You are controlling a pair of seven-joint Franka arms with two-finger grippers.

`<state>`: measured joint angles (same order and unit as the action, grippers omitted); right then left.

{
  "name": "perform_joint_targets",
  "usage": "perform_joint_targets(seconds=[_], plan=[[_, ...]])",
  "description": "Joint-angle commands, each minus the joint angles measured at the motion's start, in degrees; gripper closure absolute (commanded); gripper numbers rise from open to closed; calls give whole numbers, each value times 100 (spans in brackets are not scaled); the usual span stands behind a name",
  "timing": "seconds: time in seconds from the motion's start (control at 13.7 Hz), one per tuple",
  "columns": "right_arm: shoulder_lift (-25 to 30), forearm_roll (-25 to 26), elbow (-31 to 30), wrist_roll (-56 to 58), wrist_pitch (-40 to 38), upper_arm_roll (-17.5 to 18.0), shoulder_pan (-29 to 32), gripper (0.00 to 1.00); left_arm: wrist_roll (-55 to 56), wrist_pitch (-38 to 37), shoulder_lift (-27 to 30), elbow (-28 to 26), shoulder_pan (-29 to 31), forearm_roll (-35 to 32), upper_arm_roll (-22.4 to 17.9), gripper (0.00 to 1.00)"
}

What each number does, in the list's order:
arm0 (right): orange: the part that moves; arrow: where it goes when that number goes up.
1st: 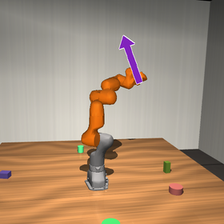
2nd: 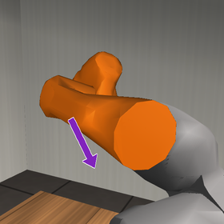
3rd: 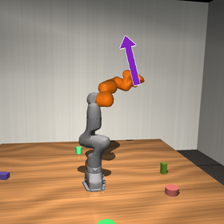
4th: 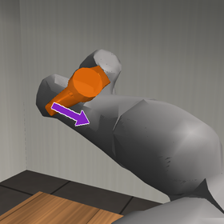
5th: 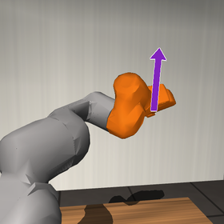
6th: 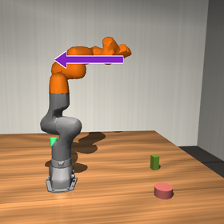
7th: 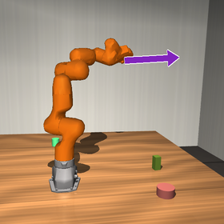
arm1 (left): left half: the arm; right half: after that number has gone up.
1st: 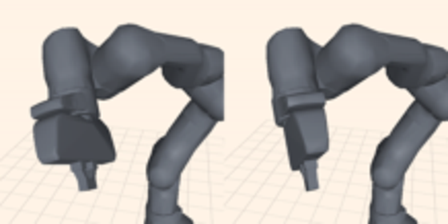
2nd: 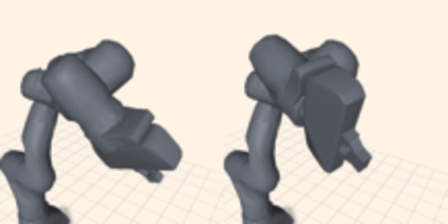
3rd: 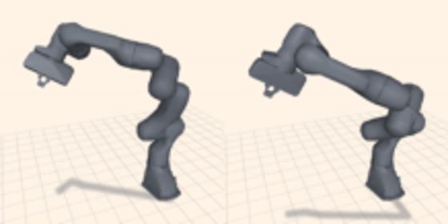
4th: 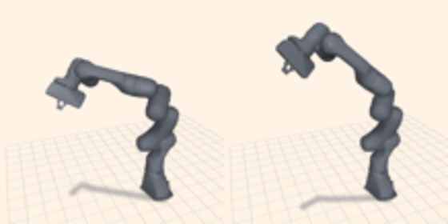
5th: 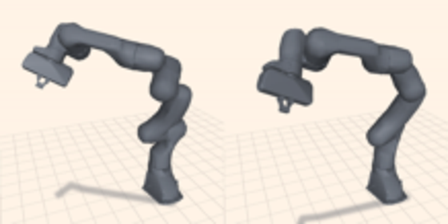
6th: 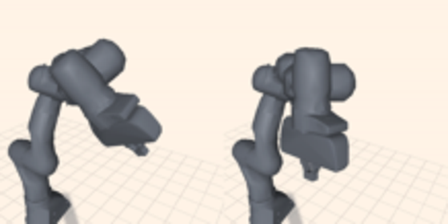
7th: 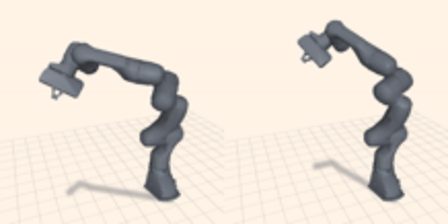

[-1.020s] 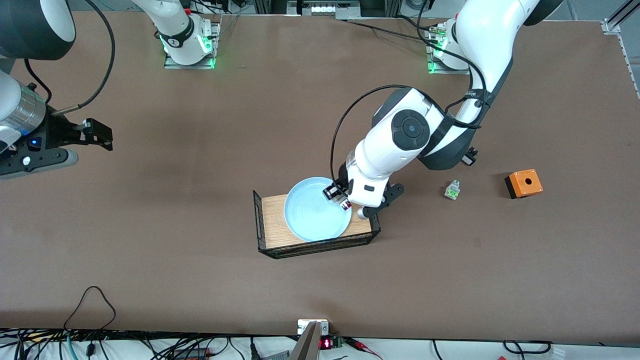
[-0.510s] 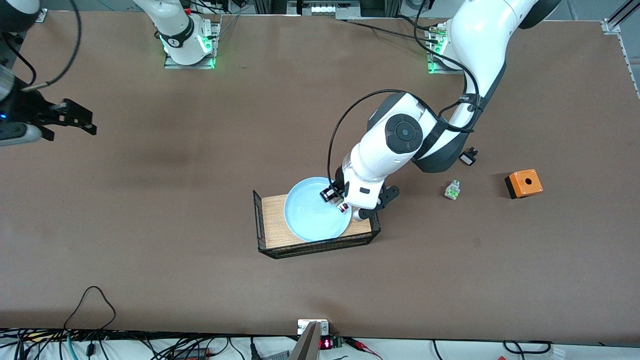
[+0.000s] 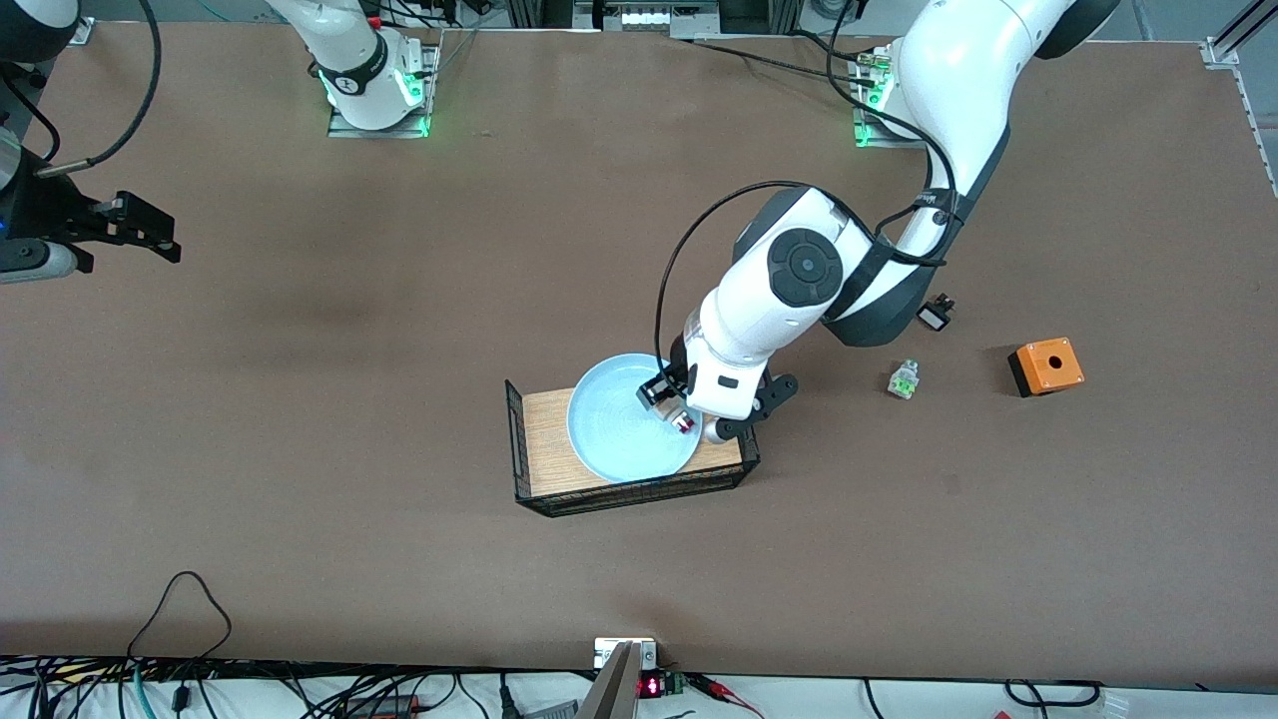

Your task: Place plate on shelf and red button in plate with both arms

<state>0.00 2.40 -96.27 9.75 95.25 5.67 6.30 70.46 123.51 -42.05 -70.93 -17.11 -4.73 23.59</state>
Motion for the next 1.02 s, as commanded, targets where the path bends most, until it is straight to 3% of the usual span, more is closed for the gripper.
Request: perform_joint_targets(seconds=[0.0,0.44,0.95], plan=[[70,111,-6,62,-104,4,-15,0,-33,-12,-92,212,-187,-538,-30,0],[-70,111,73,62,-139,4,-6,0,-59,-117,100,203,-118,-617,-39,0],[-114,85,108,62,-95,4,-15,0,-576,-1328,706,203,102,-608,-21,0]])
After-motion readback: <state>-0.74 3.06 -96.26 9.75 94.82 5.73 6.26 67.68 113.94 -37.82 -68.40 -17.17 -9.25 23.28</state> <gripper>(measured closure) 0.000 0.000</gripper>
